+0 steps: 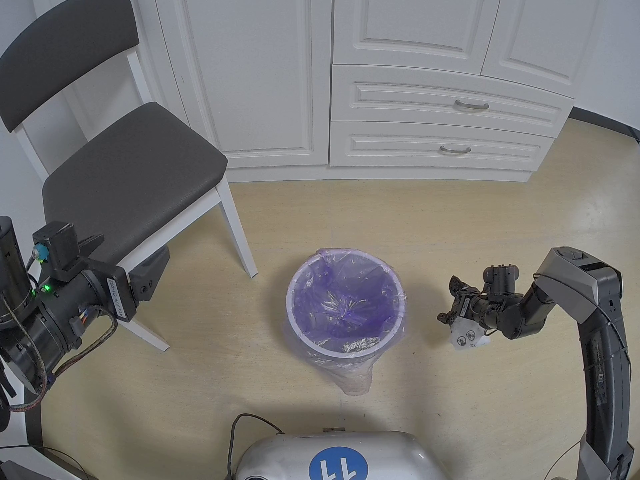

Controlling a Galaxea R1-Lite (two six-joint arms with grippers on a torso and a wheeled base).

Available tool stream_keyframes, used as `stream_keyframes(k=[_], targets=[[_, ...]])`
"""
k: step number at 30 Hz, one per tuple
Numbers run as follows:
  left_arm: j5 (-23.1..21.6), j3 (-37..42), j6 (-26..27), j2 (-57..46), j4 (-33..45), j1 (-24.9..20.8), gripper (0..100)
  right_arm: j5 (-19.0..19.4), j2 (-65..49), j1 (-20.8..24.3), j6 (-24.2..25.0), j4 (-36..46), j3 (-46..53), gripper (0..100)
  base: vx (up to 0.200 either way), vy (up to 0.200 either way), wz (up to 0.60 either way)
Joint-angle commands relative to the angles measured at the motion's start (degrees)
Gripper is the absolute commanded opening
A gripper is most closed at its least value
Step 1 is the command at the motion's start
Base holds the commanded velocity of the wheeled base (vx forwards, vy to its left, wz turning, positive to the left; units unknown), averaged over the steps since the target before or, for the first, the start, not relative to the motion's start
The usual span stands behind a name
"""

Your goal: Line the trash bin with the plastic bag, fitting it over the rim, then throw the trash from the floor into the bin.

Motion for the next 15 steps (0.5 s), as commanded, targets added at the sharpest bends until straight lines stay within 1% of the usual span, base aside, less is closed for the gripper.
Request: stream_keyframes(k=[1, 9, 11, 13, 15], targets=[[0.03, 0.15, 0.0, 0.62, -0.03, 0.02, 100, 0.15, -0.7, 0.22, -0.45, -0.31, 0.77, 0, 0.0, 0.0, 0.0], [0.03, 0.24, 0.0, 0.71, -0.03, -0.07, 100, 0.42, -0.79, 0.22, -0.19, -0.57, 1.21, 0, 0.0, 0.0, 0.0], [0.03, 0.33, 0.0, 0.71, -0.03, -0.07, 100, 0.42, -0.7, 0.22, -0.19, -2.06, 1.74, 0, 0.0, 0.0, 0.0], [0.03, 0.33, 0.0, 0.71, -0.03, -0.07, 100, 0.51, -0.52, 0.22, -0.45, -6.37, 3.06, 0, 0.0, 0.0, 0.0], [0.03, 0.33, 0.0, 0.71, -0.03, -0.07, 100, 0.59, -0.61, 0.05, -0.8, -6.9, 4.02, 0, 0.0, 0.0, 0.0]])
